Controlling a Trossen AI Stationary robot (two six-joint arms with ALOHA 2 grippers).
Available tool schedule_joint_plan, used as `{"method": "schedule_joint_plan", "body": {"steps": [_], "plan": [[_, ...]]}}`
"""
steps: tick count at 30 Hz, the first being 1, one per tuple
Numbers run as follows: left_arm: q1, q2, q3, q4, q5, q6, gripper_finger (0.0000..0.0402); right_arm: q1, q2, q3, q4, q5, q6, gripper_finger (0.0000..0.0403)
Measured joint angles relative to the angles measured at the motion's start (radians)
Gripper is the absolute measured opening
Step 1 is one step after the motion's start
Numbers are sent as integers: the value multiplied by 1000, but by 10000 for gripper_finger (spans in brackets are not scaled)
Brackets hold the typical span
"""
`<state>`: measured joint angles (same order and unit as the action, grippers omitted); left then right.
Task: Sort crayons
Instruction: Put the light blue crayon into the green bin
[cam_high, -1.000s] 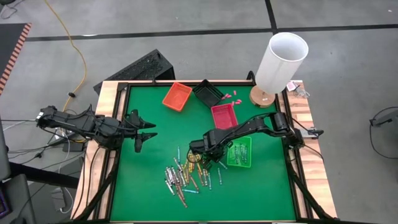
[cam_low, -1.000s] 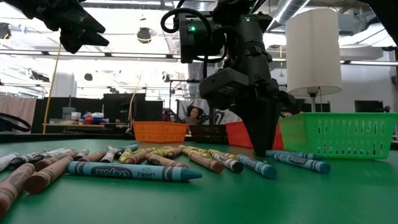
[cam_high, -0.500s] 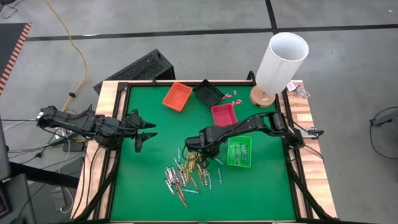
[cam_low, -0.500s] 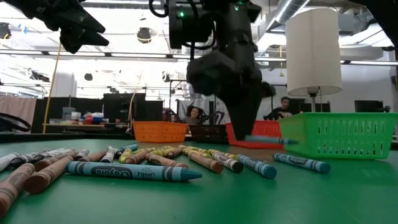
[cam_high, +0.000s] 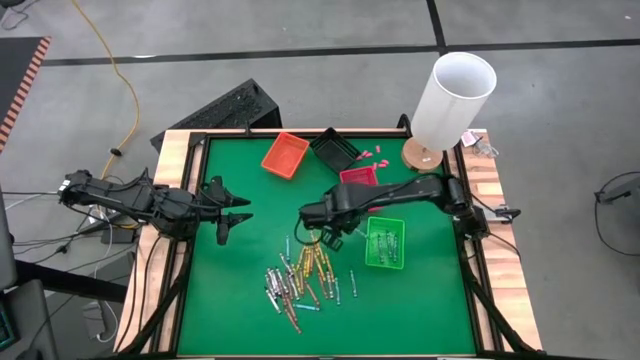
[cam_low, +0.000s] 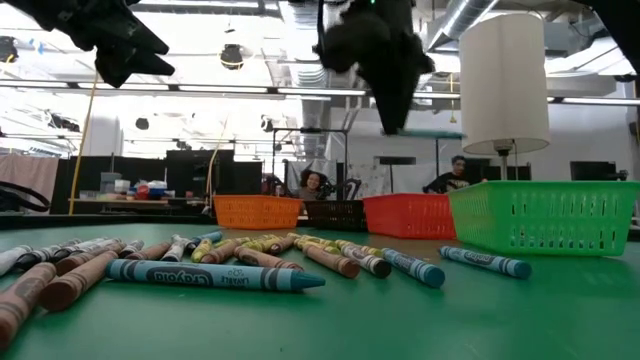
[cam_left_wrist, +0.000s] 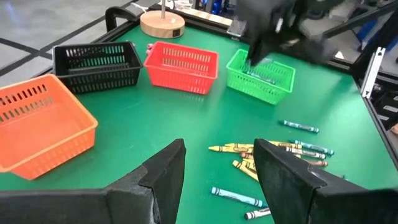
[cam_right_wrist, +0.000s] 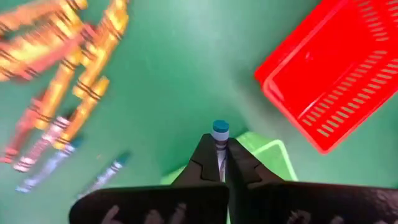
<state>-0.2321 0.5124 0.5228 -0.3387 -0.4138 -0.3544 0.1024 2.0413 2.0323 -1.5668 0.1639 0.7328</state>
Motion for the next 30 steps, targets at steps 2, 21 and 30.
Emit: {"method": "schedule_joint_plan", "body": {"steps": [2, 21, 30], "plan": [[0, 0, 0, -9, 0, -7, 180, 1, -47, 0, -5, 39, 61, 3], [0, 0, 0, -11, 0, -2, 180, 72, -449, -304, -2, 105, 622, 2], [0, 0, 0, -6, -1, 13, 180, 139, -546, -650, 255, 73, 833, 4]]}}
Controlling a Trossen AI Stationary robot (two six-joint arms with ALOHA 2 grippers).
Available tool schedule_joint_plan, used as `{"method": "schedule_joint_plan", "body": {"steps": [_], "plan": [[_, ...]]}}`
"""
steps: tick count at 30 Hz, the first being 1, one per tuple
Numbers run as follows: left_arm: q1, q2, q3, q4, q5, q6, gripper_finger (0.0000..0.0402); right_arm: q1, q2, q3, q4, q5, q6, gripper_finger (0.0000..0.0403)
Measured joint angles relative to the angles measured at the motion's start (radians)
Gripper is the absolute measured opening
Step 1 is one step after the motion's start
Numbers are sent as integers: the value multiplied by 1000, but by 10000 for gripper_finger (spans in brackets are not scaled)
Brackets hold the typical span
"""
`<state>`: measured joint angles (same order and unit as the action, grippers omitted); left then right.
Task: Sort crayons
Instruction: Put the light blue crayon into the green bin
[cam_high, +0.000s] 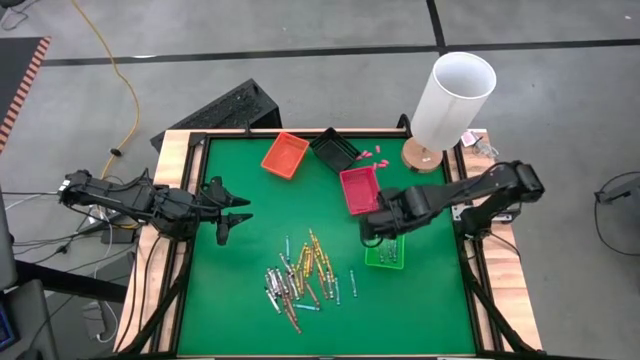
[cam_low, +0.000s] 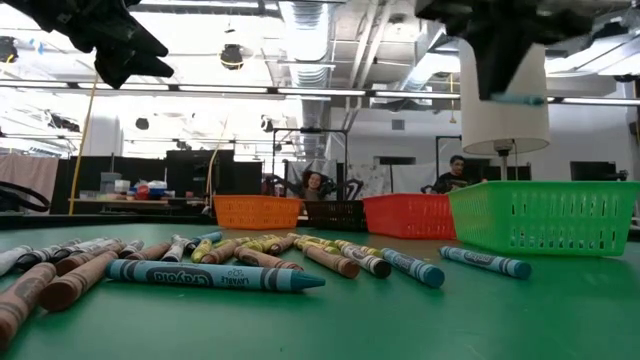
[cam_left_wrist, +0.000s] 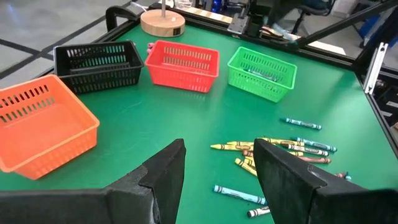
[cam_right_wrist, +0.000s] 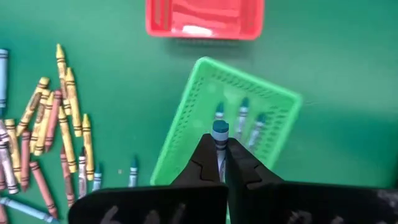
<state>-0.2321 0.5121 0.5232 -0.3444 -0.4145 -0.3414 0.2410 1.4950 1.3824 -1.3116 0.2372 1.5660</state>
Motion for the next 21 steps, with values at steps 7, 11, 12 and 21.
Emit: {"method": "schedule_joint_plan", "body": {"steps": [7, 11, 12, 21], "plan": [[0, 0, 0, 0, 0, 8, 180, 34, -3, -190, 168, -4, 94, 5], [0, 0, 0, 0, 0, 8, 180, 25, -2, -261, 271, -3, 97, 5], [0, 0, 0, -1, 0, 8, 180, 21, -2, -270, 282, -3, 95, 5], [0, 0, 0, -1, 0, 8, 180, -9, -2, -325, 315, -44, 52, 6]]}}
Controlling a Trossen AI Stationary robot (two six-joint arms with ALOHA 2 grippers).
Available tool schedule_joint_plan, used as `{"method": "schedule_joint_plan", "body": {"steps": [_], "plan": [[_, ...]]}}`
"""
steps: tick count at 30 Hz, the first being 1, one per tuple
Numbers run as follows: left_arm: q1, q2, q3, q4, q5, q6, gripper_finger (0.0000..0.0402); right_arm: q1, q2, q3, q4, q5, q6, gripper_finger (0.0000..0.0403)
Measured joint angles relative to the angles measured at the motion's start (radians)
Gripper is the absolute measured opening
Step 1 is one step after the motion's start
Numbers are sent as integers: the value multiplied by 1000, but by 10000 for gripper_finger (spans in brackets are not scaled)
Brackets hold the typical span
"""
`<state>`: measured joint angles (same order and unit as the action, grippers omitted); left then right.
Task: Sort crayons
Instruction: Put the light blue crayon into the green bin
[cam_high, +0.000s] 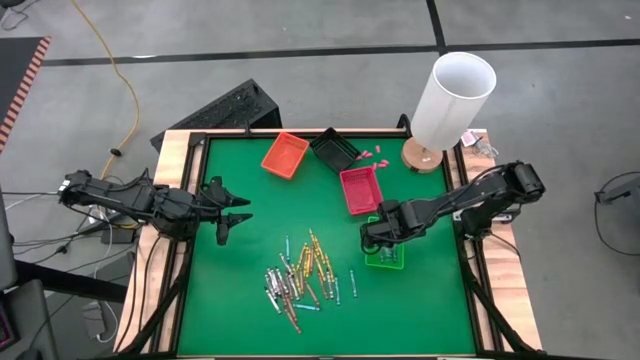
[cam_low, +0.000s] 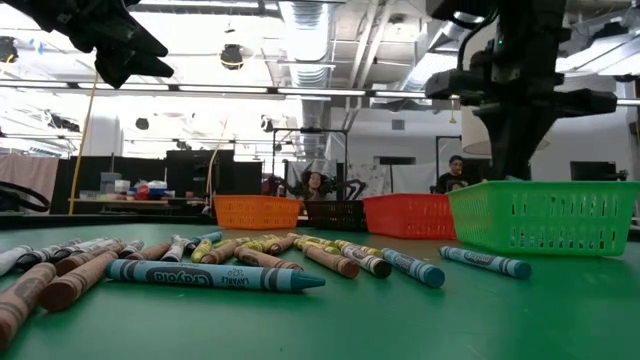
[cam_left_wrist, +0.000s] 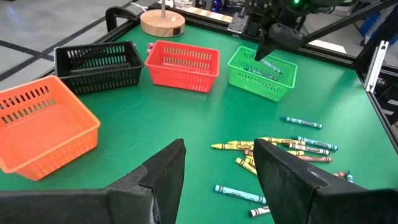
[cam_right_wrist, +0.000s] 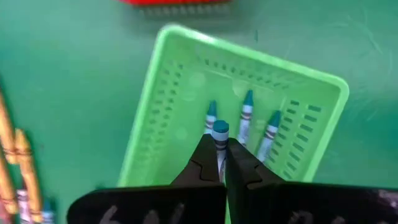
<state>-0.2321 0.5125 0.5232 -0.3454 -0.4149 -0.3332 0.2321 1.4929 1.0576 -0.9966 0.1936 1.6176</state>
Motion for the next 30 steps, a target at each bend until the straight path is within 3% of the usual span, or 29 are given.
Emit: {"method": "schedule_joint_plan", "body": {"steps": [7, 16, 21, 30], "plan": [[0, 0, 0, 0, 0, 0, 180, -1, 0, -3, 10, -7, -47, 13], [0, 0, 0, 0, 0, -1, 180, -1, 0, -3, 11, 13, -79, 81], [0, 0, 0, 0, 0, -1, 180, -19, 0, -3, 18, 16, -82, 97], [0, 0, 0, -1, 0, -2, 180, -31, -2, 26, 298, 16, -209, 98]]}}
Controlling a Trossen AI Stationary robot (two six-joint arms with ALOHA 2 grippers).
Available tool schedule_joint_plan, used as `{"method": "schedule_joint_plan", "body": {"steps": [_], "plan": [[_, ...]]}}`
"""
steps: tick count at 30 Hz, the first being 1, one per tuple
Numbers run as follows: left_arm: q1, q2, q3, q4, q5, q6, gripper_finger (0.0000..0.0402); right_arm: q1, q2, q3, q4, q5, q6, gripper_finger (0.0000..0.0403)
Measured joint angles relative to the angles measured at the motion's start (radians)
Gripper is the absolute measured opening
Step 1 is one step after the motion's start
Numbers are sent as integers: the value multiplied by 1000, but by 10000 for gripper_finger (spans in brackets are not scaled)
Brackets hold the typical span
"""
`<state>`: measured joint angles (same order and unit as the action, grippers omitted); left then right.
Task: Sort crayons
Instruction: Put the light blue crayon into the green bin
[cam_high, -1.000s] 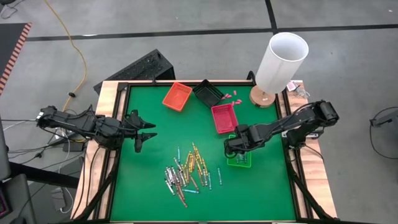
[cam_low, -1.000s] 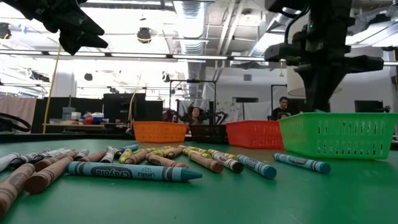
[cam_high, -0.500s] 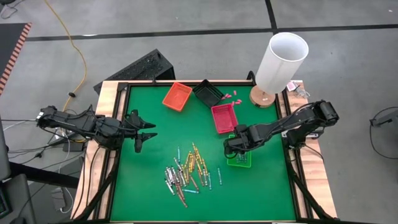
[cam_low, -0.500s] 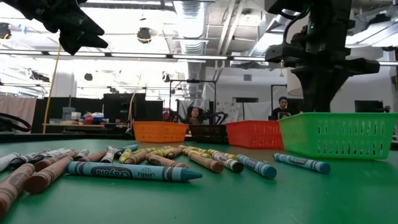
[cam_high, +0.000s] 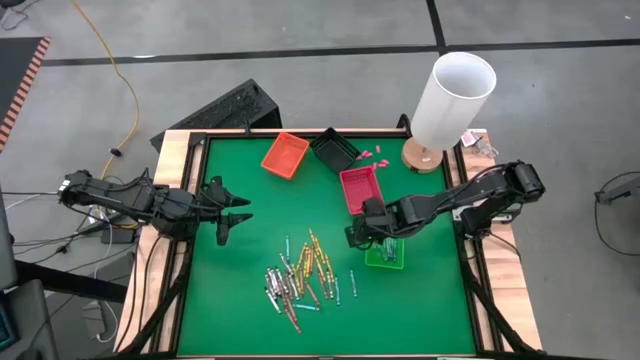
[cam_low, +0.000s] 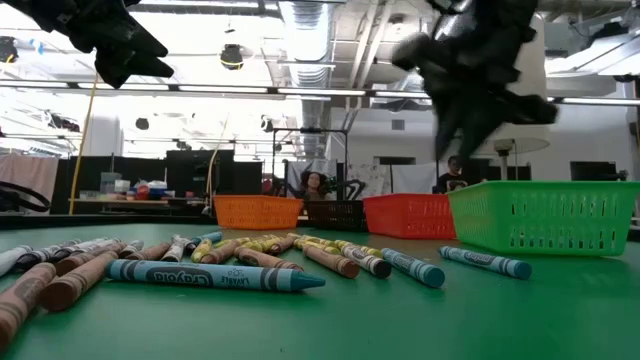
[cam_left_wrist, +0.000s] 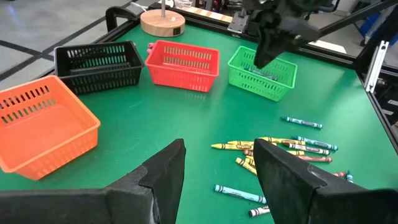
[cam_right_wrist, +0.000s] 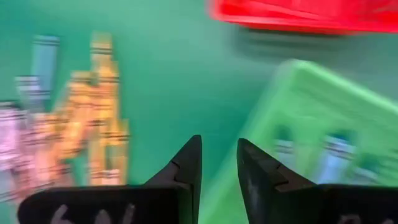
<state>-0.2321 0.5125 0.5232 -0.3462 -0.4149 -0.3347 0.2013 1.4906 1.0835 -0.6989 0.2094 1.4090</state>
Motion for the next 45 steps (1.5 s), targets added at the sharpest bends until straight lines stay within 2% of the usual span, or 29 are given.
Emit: {"method": "schedule_joint_plan", "body": {"steps": [5, 13, 16, 20, 26, 32, 41, 45], "plan": [[0, 0, 0, 0, 0, -1, 180, 16, 1, 9, 212, 0, -9, 98], [0, 0, 0, 0, 0, -8, 180, 68, 3, 9, 628, 0, -110, 98], [0, 0, 0, 0, 0, -16, 180, 98, 2, 10, 719, 0, -136, 98], [0, 0, 0, 0, 0, -17, 180, 140, 3, 10, 685, 3, -93, 98], [0, 0, 0, 0, 0, -19, 180, 190, 3, 9, 571, 10, 67, 98], [0, 0, 0, 0, 0, -26, 180, 235, 3, 9, 538, 25, 170, 98], [0, 0, 0, 0, 0, -25, 180, 240, 3, 9, 549, 51, 182, 98], [0, 0, 0, 0, 0, -25, 180, 212, 3, 9, 548, 58, 93, 98]]}}
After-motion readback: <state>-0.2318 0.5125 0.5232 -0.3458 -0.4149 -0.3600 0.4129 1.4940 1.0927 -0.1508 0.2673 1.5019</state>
